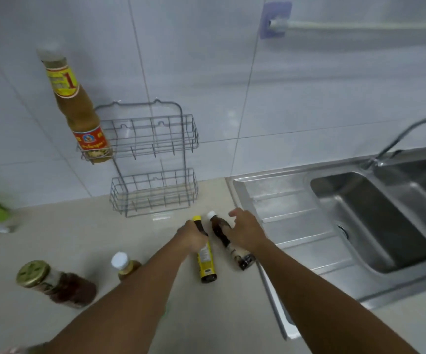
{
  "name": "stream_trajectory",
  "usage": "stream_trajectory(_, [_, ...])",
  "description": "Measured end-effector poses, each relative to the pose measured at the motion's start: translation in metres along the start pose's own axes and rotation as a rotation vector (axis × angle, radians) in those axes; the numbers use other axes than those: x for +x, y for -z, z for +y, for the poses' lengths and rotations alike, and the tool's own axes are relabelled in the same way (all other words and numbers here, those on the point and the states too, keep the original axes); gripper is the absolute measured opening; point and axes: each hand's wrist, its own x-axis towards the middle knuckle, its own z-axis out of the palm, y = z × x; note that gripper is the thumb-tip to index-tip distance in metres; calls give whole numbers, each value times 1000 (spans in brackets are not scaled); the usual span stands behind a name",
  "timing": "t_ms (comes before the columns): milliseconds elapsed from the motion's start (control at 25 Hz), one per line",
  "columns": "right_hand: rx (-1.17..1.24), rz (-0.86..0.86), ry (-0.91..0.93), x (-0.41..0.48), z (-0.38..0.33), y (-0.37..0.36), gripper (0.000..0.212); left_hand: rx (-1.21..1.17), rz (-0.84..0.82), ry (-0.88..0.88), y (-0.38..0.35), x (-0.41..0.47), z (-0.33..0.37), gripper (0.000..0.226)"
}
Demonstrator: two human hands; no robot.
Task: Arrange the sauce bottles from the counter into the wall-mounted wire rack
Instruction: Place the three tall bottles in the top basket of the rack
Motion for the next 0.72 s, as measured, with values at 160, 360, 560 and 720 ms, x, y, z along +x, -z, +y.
stream_trajectory(160, [-142, -112, -35, 1, 35, -14, 61, -54, 85, 127, -50, 15, -20, 71])
stream_trajectory(360, [-160, -93, 11, 8, 51, -25, 51, -88, 167, 125, -67, 25, -30, 77])
stream_trajectory(560, [213, -77, -18, 1, 50, 5, 23, -314, 75, 13, -41, 10, -12, 52])
stream_trajectory(720, [765, 52, 10, -6, 10, 63, 10, -725, -89, -222, 19, -32, 33, 55])
